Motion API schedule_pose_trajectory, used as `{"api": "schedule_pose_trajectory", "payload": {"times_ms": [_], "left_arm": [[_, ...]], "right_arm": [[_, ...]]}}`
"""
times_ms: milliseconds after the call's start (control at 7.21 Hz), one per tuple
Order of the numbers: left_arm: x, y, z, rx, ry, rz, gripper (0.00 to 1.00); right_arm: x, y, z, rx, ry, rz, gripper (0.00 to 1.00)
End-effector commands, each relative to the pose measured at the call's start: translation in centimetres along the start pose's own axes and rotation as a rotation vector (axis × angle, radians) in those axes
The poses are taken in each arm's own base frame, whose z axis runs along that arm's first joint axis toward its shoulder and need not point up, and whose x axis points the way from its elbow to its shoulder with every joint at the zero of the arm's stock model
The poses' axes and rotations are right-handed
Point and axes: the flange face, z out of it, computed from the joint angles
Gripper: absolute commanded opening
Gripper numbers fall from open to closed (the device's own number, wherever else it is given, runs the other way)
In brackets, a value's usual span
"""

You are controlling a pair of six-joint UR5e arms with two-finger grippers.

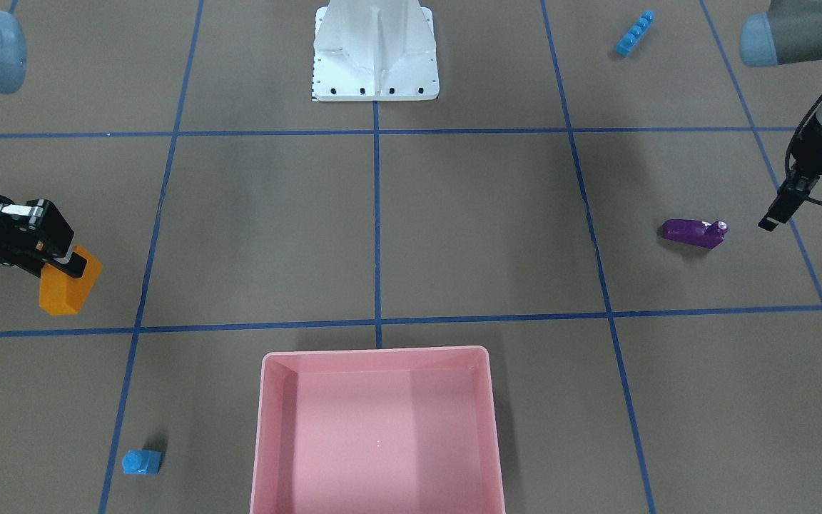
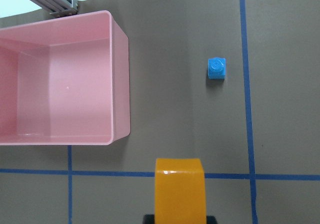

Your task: Put all blocks into box

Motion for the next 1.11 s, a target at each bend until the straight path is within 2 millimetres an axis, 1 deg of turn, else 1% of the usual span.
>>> {"api": "schedule_pose_trajectory", "payload": {"times_ms": [0, 139, 277, 416, 555, 693, 832, 971], "left_arm": [[1.0, 4.1, 3.2, 0.066, -0.023, -0.115, 1.00], [1.1, 6.1, 4.6, 0.091, -0.036, -0.113, 1.00], [1.0, 6.7, 5.2, 0.103, -0.042, -0.119, 1.00], [0.5, 7.1, 5.9, 0.125, -0.055, -0.108, 0.99], [0.1, 7.0, 6.7, 0.133, -0.068, -0.109, 0.99], [-0.5, 6.6, 7.8, 0.141, -0.091, -0.118, 0.99], [-0.8, 6.5, 8.6, 0.166, -0.100, -0.112, 0.99], [-1.1, 6.6, 9.2, 0.168, -0.111, -0.118, 0.99]], "right_arm": [[-3.9, -2.1, -0.7, 0.058, 0.006, 0.024, 0.00], [-6.1, -2.4, 0.4, 0.096, 0.010, 0.043, 0.00], [-7.8, -3.2, 2.1, 0.122, -0.019, 0.056, 0.00], [-9.1, -4.4, 3.0, 0.142, -0.032, 0.068, 0.00], [-12.1, -5.4, 3.7, 0.155, -0.023, 0.058, 0.00], [-14.7, -6.9, 4.1, 0.168, -0.015, 0.050, 0.00], [-16.7, -8.5, 4.0, 0.179, -0.022, 0.042, 0.00], [-17.4, -9.2, 4.5, 0.194, -0.014, 0.037, 0.00]]}}
